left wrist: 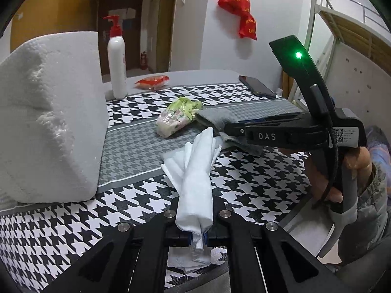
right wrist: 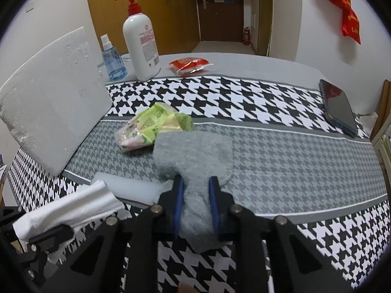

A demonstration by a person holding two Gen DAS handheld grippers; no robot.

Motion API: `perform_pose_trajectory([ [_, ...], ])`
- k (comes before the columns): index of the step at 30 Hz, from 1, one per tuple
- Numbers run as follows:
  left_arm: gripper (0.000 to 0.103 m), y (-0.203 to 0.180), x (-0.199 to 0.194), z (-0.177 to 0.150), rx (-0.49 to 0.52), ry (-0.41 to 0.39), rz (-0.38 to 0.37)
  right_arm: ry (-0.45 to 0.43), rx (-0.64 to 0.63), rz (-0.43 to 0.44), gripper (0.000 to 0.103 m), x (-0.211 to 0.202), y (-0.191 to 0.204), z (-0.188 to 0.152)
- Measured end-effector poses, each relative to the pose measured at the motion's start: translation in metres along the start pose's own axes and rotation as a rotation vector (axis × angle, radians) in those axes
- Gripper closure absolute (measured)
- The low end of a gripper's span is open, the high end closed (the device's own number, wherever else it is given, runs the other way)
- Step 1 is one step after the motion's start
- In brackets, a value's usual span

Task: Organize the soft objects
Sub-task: 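Lift the grey sock with the right gripper and carry both items toward the foam box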

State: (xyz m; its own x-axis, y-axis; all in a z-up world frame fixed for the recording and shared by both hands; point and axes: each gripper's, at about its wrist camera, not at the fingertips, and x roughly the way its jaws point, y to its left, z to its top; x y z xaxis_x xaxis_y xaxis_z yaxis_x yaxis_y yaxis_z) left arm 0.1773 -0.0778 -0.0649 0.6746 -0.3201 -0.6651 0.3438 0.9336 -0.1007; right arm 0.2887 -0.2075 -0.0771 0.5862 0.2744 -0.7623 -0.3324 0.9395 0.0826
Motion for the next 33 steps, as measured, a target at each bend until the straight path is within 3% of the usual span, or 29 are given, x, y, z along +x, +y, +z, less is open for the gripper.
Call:
perform_pose_trajectory([
  [4,0.097,0.003,-0.006,0.000,-0.011,-0.013,0.011,-0.020,0.004,-0.025,0.088,-0.009,0.000,0.000],
  [16,0.097,0.002,-0.016,0.002,0.002,-0.082,0.034,-0.164,0.004,-0.081,0.088,-0.063,-0.005,-0.001],
  [33,0.097,-0.011,-0.039,0.022,0.046,-0.171,0.032,-0.266,-0.004,-0.119,0.088,-0.105,-0.003,-0.009],
])
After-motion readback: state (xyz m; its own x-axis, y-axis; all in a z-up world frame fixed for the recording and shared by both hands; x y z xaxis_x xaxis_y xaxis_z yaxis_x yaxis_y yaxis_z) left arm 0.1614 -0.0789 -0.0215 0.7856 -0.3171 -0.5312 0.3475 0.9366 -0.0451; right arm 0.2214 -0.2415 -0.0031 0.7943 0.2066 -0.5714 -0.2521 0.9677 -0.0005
